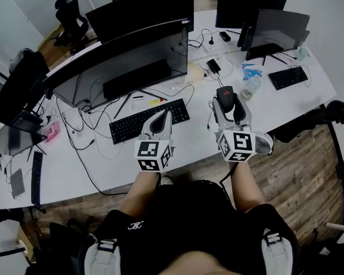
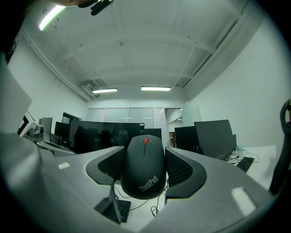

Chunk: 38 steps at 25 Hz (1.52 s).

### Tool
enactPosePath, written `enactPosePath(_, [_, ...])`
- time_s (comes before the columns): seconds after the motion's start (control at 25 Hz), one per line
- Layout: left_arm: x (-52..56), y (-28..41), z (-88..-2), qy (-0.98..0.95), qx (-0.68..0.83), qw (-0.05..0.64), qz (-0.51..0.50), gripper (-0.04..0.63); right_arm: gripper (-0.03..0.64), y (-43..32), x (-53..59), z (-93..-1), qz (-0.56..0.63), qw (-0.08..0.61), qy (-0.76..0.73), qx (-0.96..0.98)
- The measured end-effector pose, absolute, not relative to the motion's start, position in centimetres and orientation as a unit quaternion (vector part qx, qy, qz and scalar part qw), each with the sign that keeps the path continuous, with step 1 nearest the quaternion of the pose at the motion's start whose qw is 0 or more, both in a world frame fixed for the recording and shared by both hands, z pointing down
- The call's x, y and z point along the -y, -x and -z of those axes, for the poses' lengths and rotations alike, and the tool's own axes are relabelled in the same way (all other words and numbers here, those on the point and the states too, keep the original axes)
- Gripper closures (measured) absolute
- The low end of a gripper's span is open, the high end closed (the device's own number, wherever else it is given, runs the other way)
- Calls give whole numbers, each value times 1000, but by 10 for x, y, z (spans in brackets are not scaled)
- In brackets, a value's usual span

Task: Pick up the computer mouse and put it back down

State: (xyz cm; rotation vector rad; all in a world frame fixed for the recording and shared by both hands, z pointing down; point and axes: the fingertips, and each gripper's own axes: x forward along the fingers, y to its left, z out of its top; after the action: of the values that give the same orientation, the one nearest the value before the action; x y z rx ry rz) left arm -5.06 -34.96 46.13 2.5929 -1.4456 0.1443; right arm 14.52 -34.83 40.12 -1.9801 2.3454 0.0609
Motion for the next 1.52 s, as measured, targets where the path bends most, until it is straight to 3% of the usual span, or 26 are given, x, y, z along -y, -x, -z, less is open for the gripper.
enactPosePath(1.52, [334,71,-486,-857,498,108,-77,543,347,-107,347,-697,236,-171,592,-751])
